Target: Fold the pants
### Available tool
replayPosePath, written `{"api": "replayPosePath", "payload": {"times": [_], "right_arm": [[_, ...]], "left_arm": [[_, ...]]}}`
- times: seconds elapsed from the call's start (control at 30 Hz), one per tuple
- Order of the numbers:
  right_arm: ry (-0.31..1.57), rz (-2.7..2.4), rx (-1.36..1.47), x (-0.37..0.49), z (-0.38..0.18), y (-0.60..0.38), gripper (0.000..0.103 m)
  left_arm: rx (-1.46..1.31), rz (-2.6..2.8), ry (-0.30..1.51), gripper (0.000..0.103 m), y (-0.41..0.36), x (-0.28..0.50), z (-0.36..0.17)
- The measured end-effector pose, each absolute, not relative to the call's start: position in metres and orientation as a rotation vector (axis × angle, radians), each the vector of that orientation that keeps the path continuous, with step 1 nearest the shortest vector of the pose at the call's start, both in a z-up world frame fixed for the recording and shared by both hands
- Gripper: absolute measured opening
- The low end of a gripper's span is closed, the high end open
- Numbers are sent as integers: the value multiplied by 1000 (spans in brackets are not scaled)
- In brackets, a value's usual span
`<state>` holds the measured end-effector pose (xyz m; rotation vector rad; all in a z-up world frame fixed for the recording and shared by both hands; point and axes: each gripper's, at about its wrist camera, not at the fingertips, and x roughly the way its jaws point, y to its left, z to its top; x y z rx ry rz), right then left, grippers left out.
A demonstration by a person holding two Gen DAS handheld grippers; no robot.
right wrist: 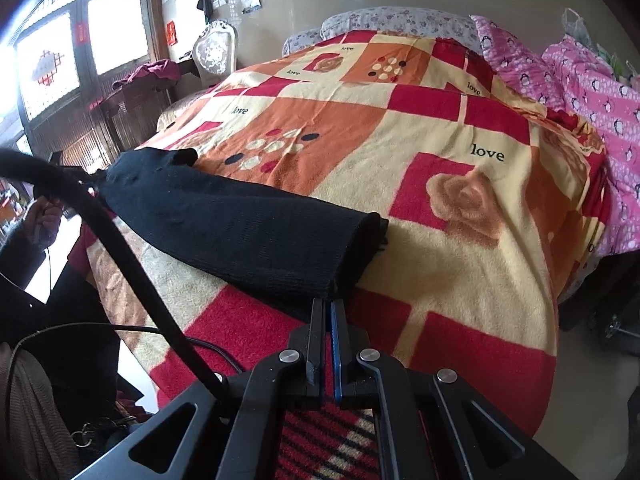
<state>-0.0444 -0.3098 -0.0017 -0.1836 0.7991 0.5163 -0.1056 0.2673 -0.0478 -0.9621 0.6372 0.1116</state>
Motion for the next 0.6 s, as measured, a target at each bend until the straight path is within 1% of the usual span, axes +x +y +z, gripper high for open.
{"api": "replayPosePath", "payload": {"times": [0.07,0.1,0.13,0.23,0.33,0.37,0.4,0.53,0.6], "right_arm": [[860,520,-179,-42,-8,-314,1],[895,506,-195,-43,-12,-317,1],[911,488,-206,-43,-14,-319,2],[894,416,-152,-40,-1,-334,3],[823,485,13,-27,21,-337,15],[814,520,70,-20,25,-337,25],[815,546,107,-12,26,-335,33],[877,560,195,22,10,-330,34],[920,581,287,36,-3,-335,34]], "left_arm": [[-953,102,645,5,270,-106,-47],[-944,102,649,9,271,-106,-46],[-923,113,648,9,272,-108,-43],[-853,152,625,9,274,-111,-31],[-795,228,590,10,277,-116,-19],[-785,253,572,9,279,-119,-15],[-780,272,547,10,282,-123,-11],[-771,334,466,10,295,-143,1],[-779,339,464,13,298,-147,2]]}}
